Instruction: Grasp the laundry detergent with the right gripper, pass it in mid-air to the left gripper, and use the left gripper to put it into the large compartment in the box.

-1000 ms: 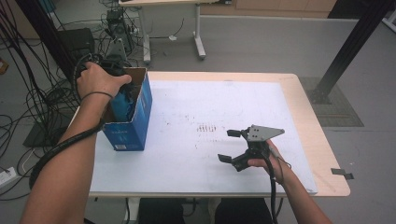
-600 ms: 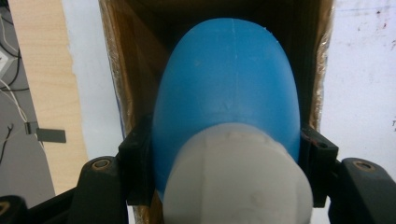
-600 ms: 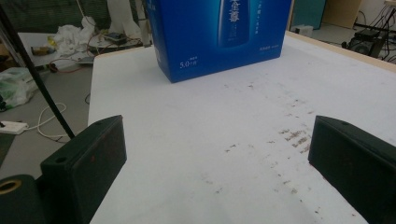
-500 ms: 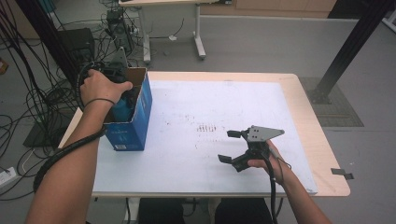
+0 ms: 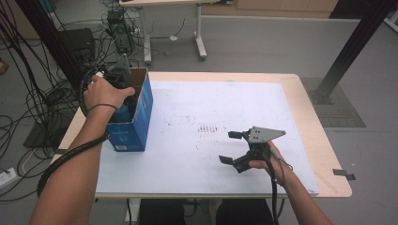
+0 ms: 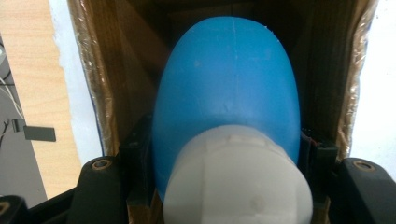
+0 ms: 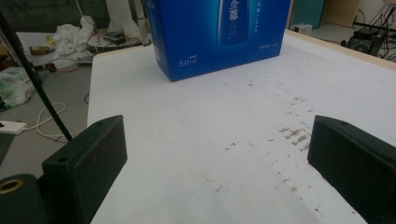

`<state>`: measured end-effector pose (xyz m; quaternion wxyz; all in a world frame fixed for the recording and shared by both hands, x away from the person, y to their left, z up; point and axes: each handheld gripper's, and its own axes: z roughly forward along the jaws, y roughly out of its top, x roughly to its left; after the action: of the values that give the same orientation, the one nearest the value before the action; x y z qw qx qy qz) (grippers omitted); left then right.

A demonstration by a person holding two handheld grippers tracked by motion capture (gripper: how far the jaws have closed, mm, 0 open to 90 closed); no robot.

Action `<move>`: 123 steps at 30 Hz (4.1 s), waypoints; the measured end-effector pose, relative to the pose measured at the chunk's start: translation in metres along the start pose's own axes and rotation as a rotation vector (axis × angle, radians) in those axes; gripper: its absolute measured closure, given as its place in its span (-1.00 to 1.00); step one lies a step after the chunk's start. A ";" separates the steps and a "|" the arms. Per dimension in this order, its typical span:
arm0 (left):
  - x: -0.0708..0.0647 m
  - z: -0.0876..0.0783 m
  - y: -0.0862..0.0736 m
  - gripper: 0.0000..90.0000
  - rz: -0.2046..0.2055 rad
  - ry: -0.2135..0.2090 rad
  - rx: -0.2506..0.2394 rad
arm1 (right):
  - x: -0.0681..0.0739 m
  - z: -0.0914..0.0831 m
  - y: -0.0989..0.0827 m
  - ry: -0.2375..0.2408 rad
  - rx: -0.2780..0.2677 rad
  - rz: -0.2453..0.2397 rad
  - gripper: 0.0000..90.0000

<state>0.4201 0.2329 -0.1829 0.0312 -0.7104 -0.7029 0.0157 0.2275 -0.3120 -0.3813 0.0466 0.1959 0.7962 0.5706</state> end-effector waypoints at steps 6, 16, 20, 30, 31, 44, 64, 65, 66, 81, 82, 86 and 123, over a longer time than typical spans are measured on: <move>-0.001 0.003 0.000 -0.17 0.008 -0.004 0.005 | 0.000 0.001 0.000 0.001 0.003 0.000 -0.89; 0.004 0.005 -0.001 -0.17 0.012 -0.013 0.003 | 0.001 0.001 0.001 -0.001 0.007 -0.001 -0.89; 0.005 0.006 -0.002 -0.17 0.011 -0.017 0.002 | 0.001 0.002 0.001 0.002 0.003 0.000 -0.89; 0.006 0.006 -0.002 -0.17 0.010 -0.020 0.004 | 0.001 0.001 0.001 0.000 0.003 0.000 -0.88; 0.006 0.006 -0.002 -0.17 0.010 -0.019 0.004 | 0.001 0.001 0.001 0.000 0.004 0.000 -0.88; 0.005 0.006 0.000 -0.17 0.012 -0.018 0.009 | 0.000 0.002 0.001 0.000 0.003 0.003 -0.88; 0.005 0.006 0.001 -0.17 0.009 -0.018 0.016 | -0.001 0.001 -0.001 -0.001 -0.001 0.008 -0.88; 0.005 0.006 0.001 -0.17 0.009 -0.018 0.016 | -0.001 0.001 -0.002 -0.001 -0.003 0.007 -0.88; 0.005 0.006 0.001 -0.17 0.009 -0.017 0.016 | -0.001 0.001 -0.002 -0.001 -0.003 0.008 -0.88; 0.004 0.006 0.002 -0.17 0.008 -0.017 0.017 | -0.002 0.002 -0.002 0.001 -0.001 0.011 -0.88; 0.004 0.006 0.002 -0.17 0.009 -0.017 0.016 | -0.002 0.003 -0.002 0.004 -0.001 0.012 -0.88; 0.004 0.006 0.002 -0.17 0.008 -0.017 0.016 | -0.002 0.003 -0.002 0.004 -0.001 0.011 -0.88; 0.002 0.005 0.005 -0.17 0.006 -0.013 0.035 | -0.003 0.002 -0.002 0.005 0.001 0.014 -0.88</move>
<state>0.4249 0.2353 -0.1886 0.0391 -0.7117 -0.7006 0.0328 0.2304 -0.3116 -0.3849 0.0408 0.2000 0.7951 0.5710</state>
